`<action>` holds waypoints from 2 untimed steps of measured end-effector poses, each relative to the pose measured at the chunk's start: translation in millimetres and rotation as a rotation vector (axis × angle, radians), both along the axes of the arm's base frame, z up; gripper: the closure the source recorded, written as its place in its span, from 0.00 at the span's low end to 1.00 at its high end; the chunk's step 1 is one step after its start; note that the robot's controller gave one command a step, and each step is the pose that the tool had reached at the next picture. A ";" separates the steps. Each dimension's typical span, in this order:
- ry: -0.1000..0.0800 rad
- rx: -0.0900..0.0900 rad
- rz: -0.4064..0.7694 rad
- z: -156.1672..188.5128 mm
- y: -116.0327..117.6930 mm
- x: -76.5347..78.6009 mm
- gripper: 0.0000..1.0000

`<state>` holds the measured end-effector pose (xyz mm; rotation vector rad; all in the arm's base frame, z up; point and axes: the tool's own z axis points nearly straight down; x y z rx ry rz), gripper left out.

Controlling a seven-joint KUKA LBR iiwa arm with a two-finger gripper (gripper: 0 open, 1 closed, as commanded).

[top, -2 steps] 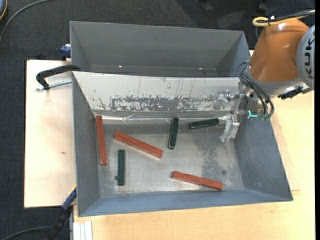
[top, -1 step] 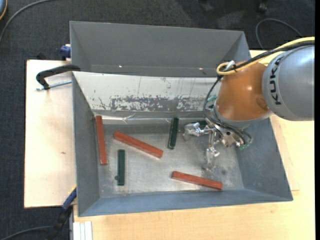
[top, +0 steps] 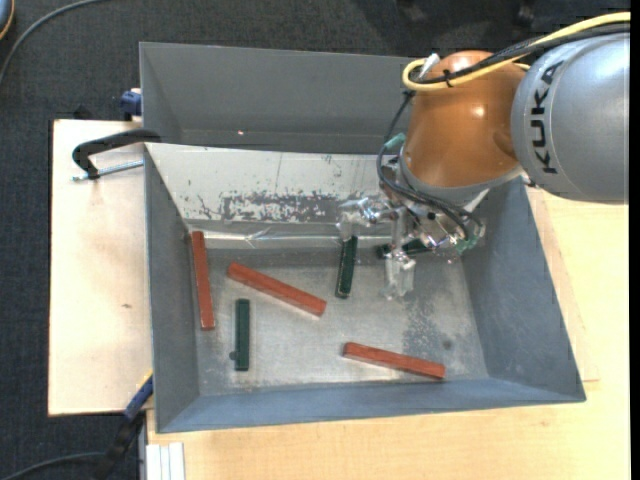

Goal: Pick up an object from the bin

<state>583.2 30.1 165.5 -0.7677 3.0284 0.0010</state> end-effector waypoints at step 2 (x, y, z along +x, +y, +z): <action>0.009 -0.008 0.165 -87.1 -31.6 -38.1 0.00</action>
Offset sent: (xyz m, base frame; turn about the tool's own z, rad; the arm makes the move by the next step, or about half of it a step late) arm -0.0731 0.0431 -0.0892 0.0329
